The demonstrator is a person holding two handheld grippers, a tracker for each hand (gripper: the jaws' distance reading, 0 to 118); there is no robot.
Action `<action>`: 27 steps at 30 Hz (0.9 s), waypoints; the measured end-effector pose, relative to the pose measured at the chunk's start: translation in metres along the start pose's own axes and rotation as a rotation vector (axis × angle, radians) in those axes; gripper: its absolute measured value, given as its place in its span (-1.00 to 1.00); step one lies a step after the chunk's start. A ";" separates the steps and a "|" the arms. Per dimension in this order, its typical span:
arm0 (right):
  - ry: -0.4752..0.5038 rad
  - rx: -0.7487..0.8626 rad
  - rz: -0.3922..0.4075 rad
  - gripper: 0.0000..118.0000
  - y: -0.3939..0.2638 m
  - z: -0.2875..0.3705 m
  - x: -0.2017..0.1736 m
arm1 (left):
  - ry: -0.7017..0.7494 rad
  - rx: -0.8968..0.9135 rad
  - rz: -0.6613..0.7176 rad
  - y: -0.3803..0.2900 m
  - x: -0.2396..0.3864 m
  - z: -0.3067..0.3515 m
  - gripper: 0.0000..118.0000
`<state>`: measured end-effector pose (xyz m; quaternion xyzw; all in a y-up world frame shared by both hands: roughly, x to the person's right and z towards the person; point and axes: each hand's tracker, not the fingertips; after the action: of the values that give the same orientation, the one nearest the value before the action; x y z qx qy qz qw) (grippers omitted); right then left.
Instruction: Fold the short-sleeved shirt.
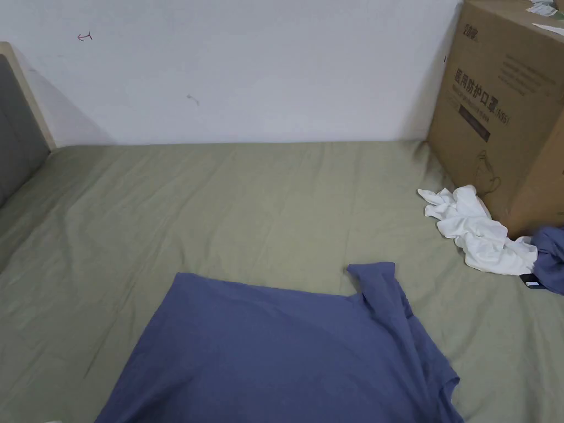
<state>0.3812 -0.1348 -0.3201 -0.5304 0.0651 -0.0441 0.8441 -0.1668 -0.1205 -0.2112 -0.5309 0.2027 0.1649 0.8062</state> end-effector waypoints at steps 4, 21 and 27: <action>-0.019 -0.030 0.014 -0.86 0.004 -0.001 -0.013 | 0.040 -0.022 -0.020 0.000 0.010 -0.012 -0.71; 0.054 0.705 0.179 0.39 0.106 0.173 -0.070 | -0.152 0.712 -0.061 0.066 0.091 0.168 0.64; 0.022 0.842 0.207 -0.13 0.108 0.177 -0.068 | -0.194 0.874 -0.095 0.069 0.115 0.180 -0.64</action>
<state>0.3425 0.0797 -0.3373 -0.1301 0.1033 0.0124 0.9860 -0.0737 0.0778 -0.2594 -0.1313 0.1525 0.0755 0.9766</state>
